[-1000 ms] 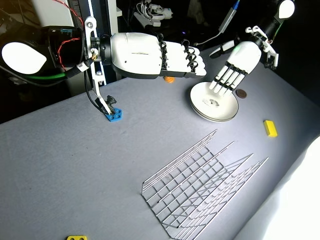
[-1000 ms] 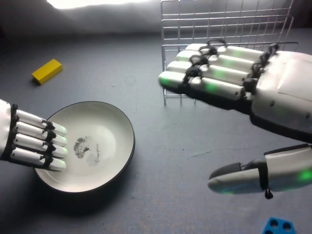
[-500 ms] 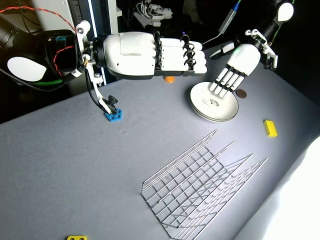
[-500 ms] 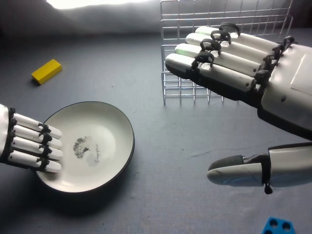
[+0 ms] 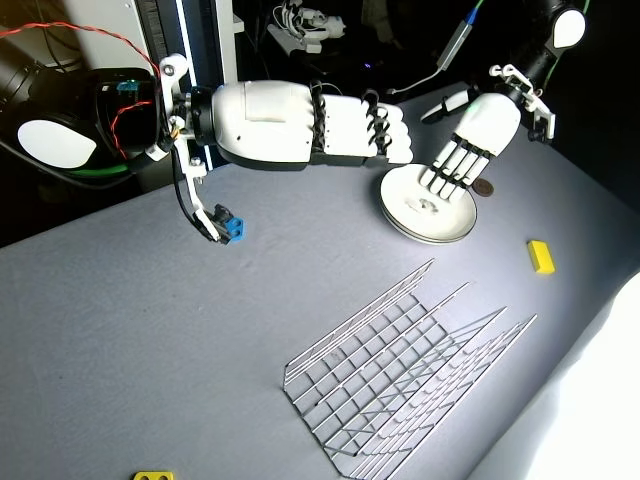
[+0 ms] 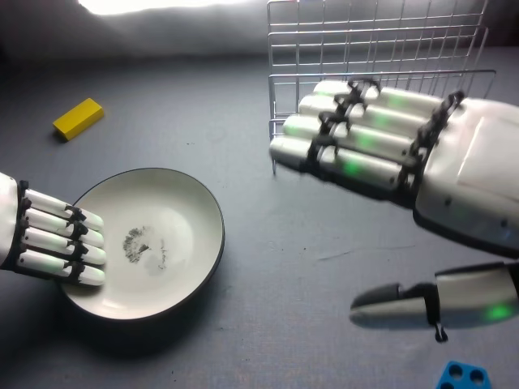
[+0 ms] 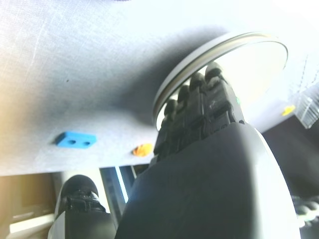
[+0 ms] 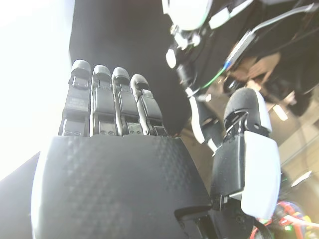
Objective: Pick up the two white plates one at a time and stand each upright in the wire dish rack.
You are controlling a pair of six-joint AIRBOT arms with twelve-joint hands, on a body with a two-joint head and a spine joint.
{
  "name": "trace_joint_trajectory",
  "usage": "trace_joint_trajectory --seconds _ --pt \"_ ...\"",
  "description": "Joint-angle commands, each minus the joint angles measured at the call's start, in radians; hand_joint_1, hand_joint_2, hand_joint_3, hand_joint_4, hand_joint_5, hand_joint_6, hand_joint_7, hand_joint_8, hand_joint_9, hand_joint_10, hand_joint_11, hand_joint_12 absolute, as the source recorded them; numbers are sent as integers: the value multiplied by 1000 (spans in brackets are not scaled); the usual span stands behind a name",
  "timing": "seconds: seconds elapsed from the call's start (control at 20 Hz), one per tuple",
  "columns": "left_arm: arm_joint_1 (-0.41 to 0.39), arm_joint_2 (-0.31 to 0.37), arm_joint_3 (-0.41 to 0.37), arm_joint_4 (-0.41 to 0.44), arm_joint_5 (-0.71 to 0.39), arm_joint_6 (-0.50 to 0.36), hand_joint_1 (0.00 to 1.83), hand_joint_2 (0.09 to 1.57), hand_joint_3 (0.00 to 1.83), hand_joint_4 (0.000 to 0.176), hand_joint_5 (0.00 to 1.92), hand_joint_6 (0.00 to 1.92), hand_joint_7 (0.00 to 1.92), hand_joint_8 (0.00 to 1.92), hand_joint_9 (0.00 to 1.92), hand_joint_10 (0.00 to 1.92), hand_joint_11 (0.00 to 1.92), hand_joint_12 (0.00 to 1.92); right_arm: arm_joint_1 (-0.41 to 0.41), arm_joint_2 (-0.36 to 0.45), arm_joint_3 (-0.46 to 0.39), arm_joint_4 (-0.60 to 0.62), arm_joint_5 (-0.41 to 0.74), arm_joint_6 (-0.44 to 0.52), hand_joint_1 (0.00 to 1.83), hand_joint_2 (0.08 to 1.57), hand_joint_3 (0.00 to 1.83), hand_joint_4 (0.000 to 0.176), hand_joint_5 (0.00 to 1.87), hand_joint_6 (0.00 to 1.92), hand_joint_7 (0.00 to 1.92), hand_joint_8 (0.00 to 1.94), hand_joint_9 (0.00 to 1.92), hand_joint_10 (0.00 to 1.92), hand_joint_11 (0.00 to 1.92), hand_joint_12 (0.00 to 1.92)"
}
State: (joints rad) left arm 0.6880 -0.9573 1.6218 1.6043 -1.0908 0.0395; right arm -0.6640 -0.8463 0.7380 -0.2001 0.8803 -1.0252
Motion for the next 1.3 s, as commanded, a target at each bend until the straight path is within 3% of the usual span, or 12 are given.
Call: trace_joint_trajectory --seconds 0.0,0.05,0.1,0.15,0.25,0.4,0.9,1.05,1.25 --pt "4 -3 2 -49 -21 0 0 945 5 0 0 0 0 0 0 0 0 0 9 0 1 2 127 2 232 1060 4 0 33 8 20 6 17 6 30 26" --pt "7 -4 3 -48 -19 0 0 951 8 0 0 0 0 0 0 0 1 0 9 -1 4 -13 127 3 216 1063 5 0 27 5 18 5 21 7 35 31" --pt "11 -6 4 -45 -18 0 0 952 8 0 0 0 0 0 0 0 0 0 8 -3 12 -46 126 3 228 1055 1 0 53 9 48 9 65 1 6 228" --pt "16 -6 3 -44 -16 0 0 957 10 0 0 0 0 0 0 0 0 0 8 -6 20 -81 124 3 205 1057 2 0 54 7 53 8 71 0 0 272" --pt "22 -6 -2 -44 -14 0 0 950 6 0 0 0 0 0 0 0 6 2 7 -10 31 -108 117 -2 190 1063 3 0 39 0 42 1 57 0 0 263" --pt "26 -6 -26 -44 -13 0 0 958 10 0 0 0 0 0 0 0 0 0 8 -19 41 -109 104 -86 191 1074 4 0 11 0 11 0 17 0 0 165" --pt "20 -41 -125 -45 4 17 0 961 9 0 0 0 0 0 0 0 0 0 25 -46 61 -107 22 -265 232 1082 1 0 51 3 44 2 49 4 0 236" --pt "10 -60 -121 -45 17 17 0 949 2 0 0 0 0 0 0 0 0 0 24 -63 77 -104 17 -308 387 1034 0 0 25 0 14 0 31 0 0 282" --pt "-6 -79 -120 -47 30 17 0 964 8 0 0 0 0 0 0 0 0 0 32 -90 87 -104 16 -359 691 1042 0 0 0 0 0 0 0 0 0 113"
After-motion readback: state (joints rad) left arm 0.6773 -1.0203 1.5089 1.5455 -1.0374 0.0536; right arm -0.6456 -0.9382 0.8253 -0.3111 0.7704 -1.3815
